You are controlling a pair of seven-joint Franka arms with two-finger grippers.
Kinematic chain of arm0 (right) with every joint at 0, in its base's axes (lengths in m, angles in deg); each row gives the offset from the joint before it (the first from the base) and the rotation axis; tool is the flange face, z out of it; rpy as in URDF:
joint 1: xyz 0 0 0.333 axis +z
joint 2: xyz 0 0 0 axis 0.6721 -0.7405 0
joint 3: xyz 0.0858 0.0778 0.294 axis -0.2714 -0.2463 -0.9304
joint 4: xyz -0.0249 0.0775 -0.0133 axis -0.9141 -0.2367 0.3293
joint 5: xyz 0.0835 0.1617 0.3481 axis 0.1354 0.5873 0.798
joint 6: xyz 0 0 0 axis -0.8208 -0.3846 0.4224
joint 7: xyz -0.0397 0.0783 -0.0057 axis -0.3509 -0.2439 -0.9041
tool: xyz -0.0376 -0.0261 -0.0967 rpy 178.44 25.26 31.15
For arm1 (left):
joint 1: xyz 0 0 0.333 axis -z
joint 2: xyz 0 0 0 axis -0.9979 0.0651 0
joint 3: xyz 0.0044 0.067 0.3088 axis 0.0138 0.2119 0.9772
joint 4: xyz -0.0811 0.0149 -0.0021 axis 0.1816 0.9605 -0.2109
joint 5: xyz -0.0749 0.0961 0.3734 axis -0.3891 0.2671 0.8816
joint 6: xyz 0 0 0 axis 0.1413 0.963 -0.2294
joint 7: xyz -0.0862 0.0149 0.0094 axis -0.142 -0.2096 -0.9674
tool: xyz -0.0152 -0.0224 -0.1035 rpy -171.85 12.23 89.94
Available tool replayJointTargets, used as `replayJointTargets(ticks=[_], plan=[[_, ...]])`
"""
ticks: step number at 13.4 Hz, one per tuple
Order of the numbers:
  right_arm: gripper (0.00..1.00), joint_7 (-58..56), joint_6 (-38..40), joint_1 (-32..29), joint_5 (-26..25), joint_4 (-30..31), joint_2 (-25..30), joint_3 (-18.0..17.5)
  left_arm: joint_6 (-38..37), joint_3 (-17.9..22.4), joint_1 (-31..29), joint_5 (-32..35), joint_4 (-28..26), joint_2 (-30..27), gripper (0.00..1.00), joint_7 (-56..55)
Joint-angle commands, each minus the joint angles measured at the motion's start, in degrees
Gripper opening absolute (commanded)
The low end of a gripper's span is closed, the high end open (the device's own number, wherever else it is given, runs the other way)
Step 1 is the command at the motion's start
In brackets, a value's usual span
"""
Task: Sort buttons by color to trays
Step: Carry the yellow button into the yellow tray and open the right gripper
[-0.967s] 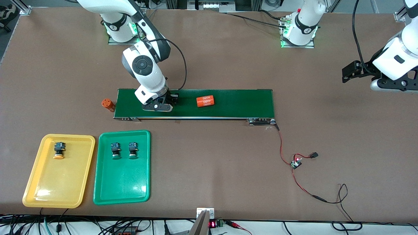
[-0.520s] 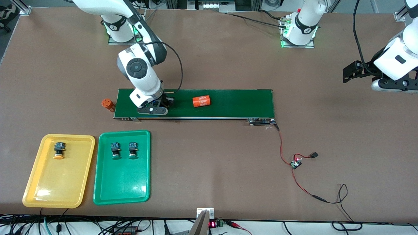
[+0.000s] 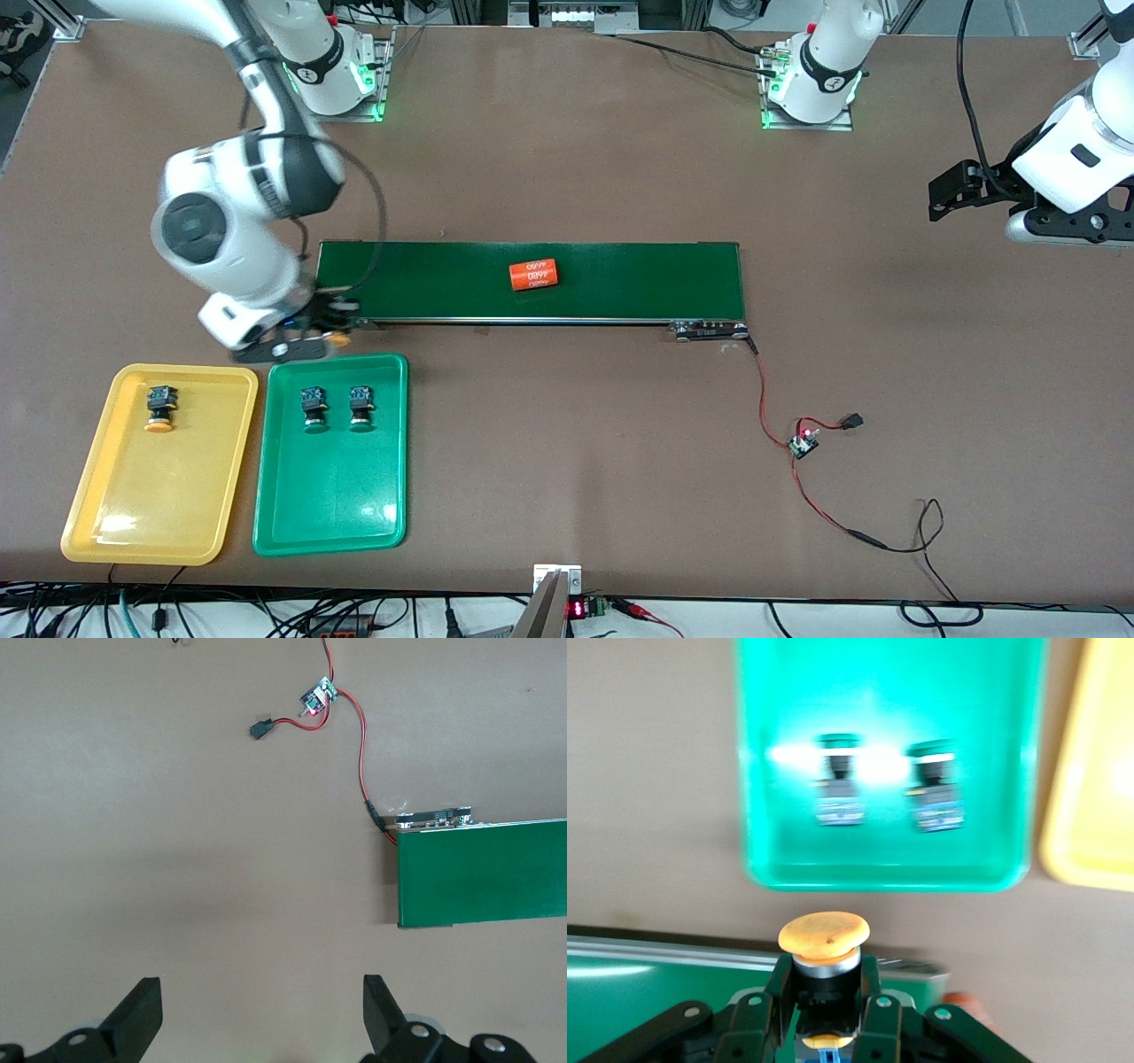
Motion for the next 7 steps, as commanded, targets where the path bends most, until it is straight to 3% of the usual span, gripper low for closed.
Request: replayJointTargets(ticks=[1,3,7], plan=[[0.00,-13.7,0.1,-9.2,-1.7,-5.7,-8.0,-0.3,-1.6,0.3,0.1,-0.1,2.0,0.8,1.00,0.7],[0.00,-19.3,-1.6,-10.2,-5.6,-9.0,-12.4,4.1,-1.6,0.3,0.1,-0.1,2.1,0.8,1.00,0.6],[0.00,-24.7,-13.1,-11.7,-9.9,-9.5,-17.8,8.5,-1.6,0.1,0.2,-0.1,2.1,0.8,1.00,0.5]])
